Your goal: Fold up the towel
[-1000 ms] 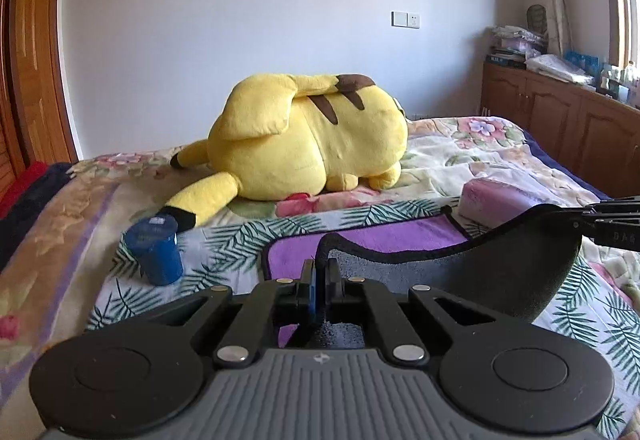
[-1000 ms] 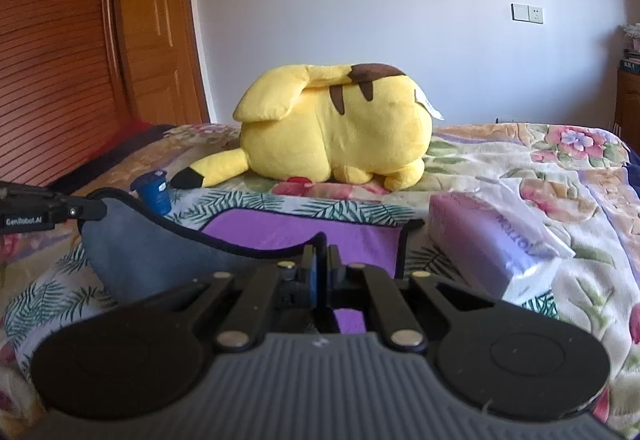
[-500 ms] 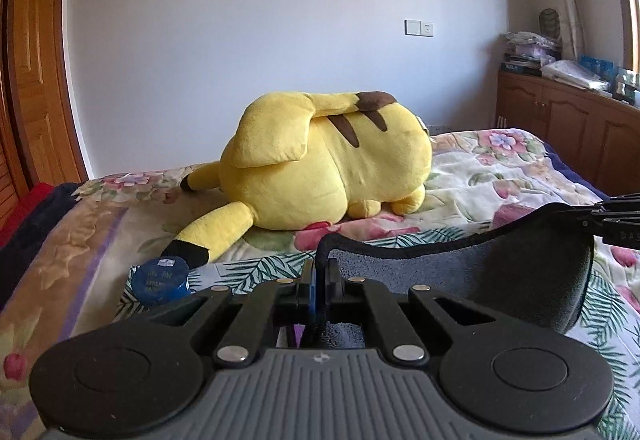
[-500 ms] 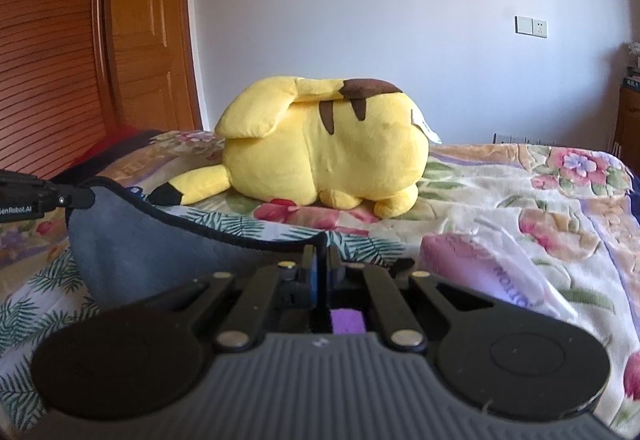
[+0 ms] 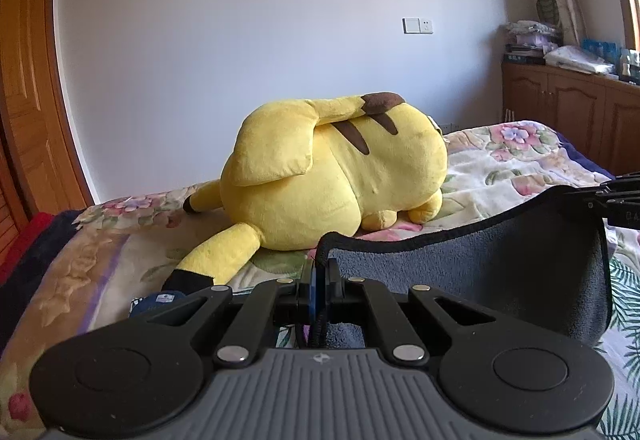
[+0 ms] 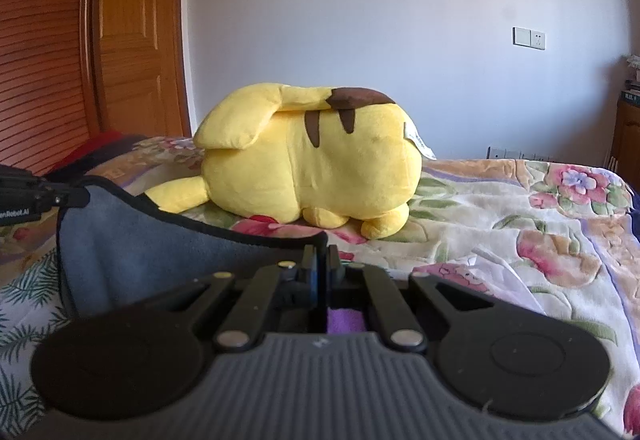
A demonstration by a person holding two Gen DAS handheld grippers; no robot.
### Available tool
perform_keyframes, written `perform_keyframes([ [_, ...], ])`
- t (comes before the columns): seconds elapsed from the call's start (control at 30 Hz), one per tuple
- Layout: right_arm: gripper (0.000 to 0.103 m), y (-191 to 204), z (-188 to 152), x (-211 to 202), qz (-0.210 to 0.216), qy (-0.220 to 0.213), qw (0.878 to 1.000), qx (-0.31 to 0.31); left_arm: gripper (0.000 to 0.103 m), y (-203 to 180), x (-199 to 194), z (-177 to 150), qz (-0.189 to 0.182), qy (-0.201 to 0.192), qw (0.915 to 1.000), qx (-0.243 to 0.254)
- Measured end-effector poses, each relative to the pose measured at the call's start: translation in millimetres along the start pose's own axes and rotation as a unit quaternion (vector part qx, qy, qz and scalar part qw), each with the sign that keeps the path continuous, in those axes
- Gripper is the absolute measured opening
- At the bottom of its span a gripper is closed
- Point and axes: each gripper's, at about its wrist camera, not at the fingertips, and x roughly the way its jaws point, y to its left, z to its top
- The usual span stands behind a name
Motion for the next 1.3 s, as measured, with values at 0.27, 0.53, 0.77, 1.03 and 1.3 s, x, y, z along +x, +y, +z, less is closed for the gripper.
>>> perform_keyframes([
  [0.27, 0.004, -7, -1, 19, -0.013, -0.007, 1.0, -0.001, 0.004, 6, 25, -2, 0.011, -0.001, 0.9998, -0.018],
  [0.53, 0.004, -15, -4, 40, -0.024, -0.001, 1.0, 0.001, 0.004, 5, 52, -7, 0.019, 0.004, 0.9997, -0.017],
  [0.77, 0.004, -16, -18, 67, -0.027, 0.025, 0.999, -0.009, 0.004, 9, 84, -24, 0.026, 0.028, 0.999, -0.023],
  [1.03, 0.004, -18, -35, 88, -0.027, 0.067, 0.997, -0.01, 0.006, 0, 109, -45, 0.037, 0.062, 0.9974, -0.003],
  [1.3, 0.021, -15, -43, 92, -0.034, 0.089, 0.995, -0.022, 0.06, -1, 108, -51, 0.042, 0.075, 0.9963, -0.012],
])
